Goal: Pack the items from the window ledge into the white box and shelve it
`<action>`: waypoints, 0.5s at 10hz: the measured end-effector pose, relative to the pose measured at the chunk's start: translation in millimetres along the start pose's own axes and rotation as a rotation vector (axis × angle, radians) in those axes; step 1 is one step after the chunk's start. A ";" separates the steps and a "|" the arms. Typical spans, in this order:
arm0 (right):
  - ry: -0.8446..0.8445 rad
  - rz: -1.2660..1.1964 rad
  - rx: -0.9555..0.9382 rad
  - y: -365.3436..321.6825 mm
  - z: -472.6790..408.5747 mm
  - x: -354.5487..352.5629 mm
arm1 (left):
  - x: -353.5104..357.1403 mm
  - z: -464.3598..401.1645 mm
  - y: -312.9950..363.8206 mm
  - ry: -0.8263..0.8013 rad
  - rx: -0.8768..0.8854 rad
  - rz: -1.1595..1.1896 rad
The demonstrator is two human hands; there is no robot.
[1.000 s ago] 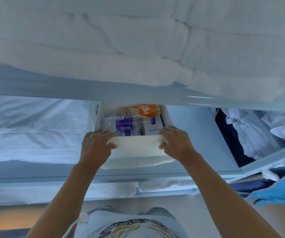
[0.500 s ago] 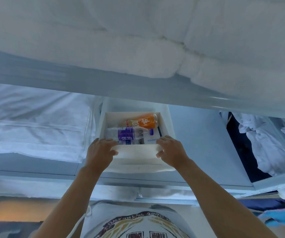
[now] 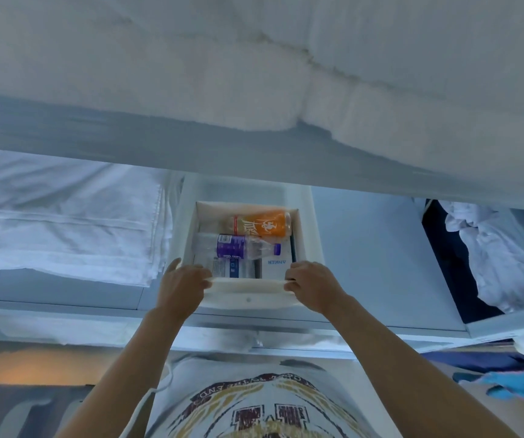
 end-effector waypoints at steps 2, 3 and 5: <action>0.007 -0.102 0.065 -0.8 19.4 0.1 | -9.2 4.5 6.4 -0.062 -0.018 0.125; 0.005 -0.117 0.117 -6.3 33.9 -1.7 | -22.3 12.9 12.3 -0.042 0.017 0.144; 0.083 -0.147 0.243 -15.8 67.7 -6.0 | -43.8 28.2 5.5 -0.029 0.058 0.161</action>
Point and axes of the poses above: each hand's wrist, its own z-axis away from the middle knuckle, its own x-axis out of the palm, y = z × x, the point moved 4 cm from there along -z, towards the middle knuckle, and after that the axes turned 14 degrees about x, right-handed, at the moved point
